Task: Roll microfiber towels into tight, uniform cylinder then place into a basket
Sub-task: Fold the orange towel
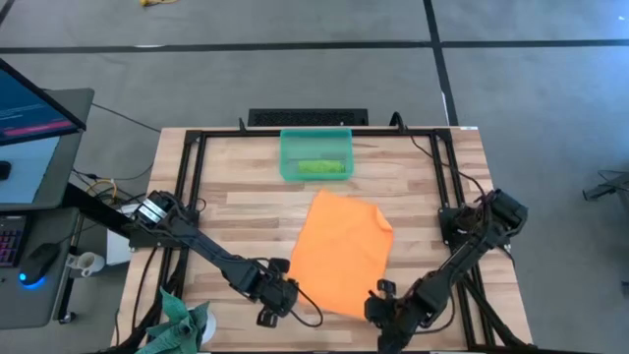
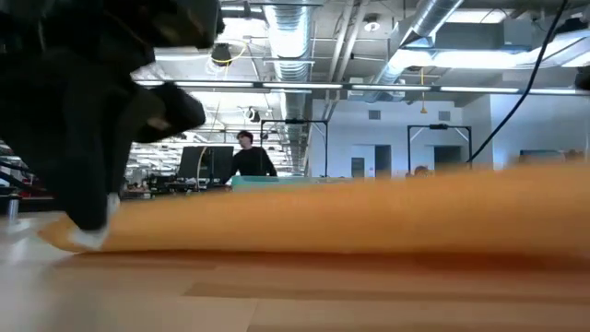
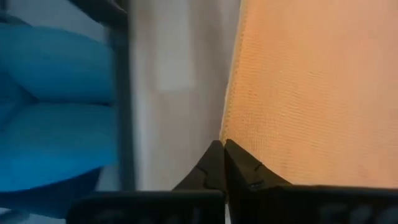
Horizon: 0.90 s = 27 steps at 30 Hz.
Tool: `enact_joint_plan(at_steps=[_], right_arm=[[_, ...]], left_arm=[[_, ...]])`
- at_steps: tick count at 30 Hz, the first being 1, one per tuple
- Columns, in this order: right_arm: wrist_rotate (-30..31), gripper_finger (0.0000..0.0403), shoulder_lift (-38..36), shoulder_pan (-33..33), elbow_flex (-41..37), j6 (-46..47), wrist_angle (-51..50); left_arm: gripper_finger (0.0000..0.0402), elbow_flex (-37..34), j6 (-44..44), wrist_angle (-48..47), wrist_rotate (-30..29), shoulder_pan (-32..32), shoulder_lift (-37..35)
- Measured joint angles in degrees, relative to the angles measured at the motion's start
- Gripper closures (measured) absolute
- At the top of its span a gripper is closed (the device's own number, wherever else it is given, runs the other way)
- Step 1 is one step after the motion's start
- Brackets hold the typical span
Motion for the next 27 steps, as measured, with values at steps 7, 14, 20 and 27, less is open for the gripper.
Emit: enact_joint_plan(at_steps=[7,14,20,27], right_arm=[[0.98,0.0398,-0.05,2.14,6.68,-0.39,-1.23],[2.34,0.0391,-0.09,3.33,8.77,-0.22,-3.22],[3.11,0.0395,-0.11,3.78,11.11,-0.33,-6.2],[4.83,0.0398,-0.11,3.44,14.76,-3.39,-21.07]], left_arm=[[0.0397,8.83,-1.53,-14.75,-0.49,-3.76,-0.03],[0.0397,18.38,-3.92,-27.75,-10.03,-8.76,-0.03],[0.0397,23.18,-5.25,-33.95,-16.91,-10.93,-0.03],[0.0397,23.23,3.49,-36.25,-24.88,-9.16,0.04]])
